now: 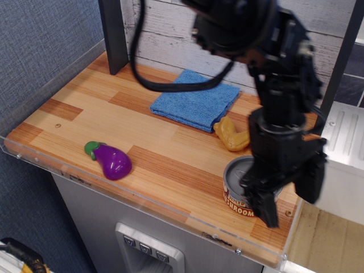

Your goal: Move can to the left side of the table

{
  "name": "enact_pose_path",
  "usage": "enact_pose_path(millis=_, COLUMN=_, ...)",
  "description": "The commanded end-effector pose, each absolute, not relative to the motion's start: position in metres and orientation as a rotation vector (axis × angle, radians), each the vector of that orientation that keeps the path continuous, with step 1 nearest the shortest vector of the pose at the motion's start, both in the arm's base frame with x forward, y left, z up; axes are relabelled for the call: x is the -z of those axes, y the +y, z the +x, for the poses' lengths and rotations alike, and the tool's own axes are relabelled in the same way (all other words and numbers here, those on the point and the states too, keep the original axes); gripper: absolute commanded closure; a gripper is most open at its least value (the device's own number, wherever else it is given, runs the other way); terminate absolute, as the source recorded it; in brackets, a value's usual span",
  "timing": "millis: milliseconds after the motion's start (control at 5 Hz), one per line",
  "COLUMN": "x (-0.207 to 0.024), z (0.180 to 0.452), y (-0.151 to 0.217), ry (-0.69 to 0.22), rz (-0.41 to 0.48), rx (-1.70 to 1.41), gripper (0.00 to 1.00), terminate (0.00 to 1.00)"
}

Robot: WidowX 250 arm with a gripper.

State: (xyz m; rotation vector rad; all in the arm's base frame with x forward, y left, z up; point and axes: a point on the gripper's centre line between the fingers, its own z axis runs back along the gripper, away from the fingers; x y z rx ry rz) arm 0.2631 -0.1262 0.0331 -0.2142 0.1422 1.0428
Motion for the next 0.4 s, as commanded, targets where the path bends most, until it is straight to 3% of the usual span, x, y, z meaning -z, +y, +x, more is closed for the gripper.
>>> enact_pose_path(millis=0, x=-0.035, z=0.287, y=-0.1, ry=0.12, rz=-0.239, rx=-1.061, gripper=0.0, terminate=0.0)
enact_pose_path(millis=200, x=-0.032, z=0.292, y=-0.081, ry=0.1, rz=-0.214, rx=-1.119, gripper=0.0, terminate=0.0)
